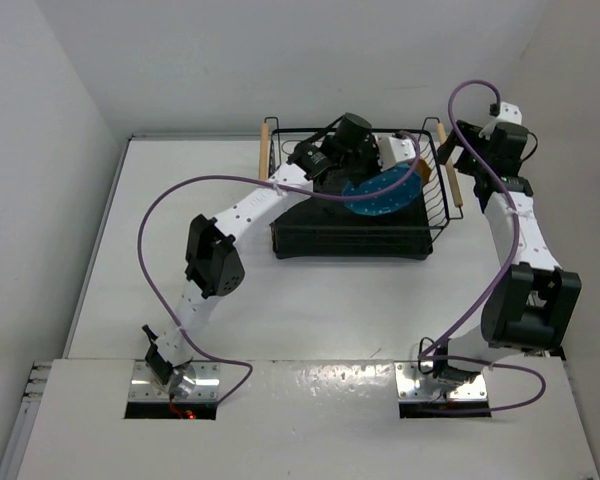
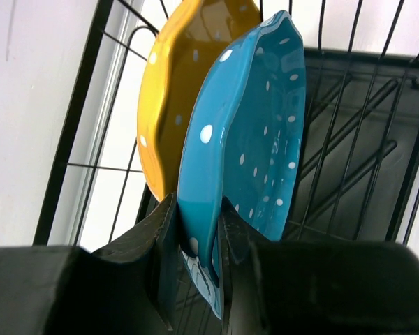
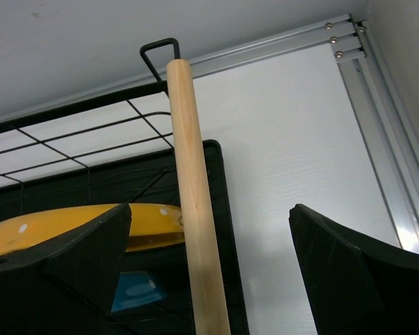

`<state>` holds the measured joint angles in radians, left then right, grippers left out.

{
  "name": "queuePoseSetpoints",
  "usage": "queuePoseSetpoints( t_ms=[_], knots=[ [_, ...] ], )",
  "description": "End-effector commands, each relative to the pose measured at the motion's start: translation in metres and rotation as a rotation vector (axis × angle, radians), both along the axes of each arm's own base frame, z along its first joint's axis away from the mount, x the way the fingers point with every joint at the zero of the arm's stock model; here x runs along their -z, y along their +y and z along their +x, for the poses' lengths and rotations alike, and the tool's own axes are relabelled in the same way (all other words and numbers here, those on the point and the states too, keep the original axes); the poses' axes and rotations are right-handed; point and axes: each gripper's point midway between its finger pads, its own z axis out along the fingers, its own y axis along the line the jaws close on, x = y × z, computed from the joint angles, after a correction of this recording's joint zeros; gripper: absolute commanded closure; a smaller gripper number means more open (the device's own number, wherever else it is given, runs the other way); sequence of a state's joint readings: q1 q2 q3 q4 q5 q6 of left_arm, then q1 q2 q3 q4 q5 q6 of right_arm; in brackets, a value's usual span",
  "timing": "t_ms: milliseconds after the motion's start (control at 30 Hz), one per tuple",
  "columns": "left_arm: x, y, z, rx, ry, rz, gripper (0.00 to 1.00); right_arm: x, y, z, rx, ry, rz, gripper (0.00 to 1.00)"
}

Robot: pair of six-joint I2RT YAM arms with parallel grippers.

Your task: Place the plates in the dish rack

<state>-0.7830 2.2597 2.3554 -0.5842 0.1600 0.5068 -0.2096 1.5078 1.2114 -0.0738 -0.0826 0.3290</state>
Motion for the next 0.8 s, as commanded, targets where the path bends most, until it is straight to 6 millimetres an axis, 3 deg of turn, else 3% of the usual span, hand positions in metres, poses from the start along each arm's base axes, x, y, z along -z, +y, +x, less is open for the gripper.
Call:
queuePoseSetpoints(
  t_ms=[0, 133, 433, 667, 767],
  knots=[
    [-0.093, -0.017, 0.007, 0.035, -0.171, -0.240, 1.00, -0.018, 0.010, 0.014, -0.068, -0.099, 0.023, 0.06],
    [-0.091, -0.021, 0.002, 0.083, -0.138, -0.265, 1.00, -0.012, 0.012, 0.012, -0.077, -0.096, 0.038, 0.08],
    [-0.070, -0.024, 0.031, 0.055, -0.199, -0.258, 1.00, -0.005, 0.012, 0.002, -0.082, -0.084, 0.001, 0.08],
    [-0.066, -0.027, 0.035, 0.055, -0.213, -0.270, 1.00, -0.005, 0.013, 0.001, -0.094, -0.084, -0.012, 0.08],
    [-0.049, -0.027, 0.035, 0.057, -0.193, -0.242, 1.00, -0.006, 0.013, 0.001, -0.096, -0.086, -0.013, 0.08]
  ],
)
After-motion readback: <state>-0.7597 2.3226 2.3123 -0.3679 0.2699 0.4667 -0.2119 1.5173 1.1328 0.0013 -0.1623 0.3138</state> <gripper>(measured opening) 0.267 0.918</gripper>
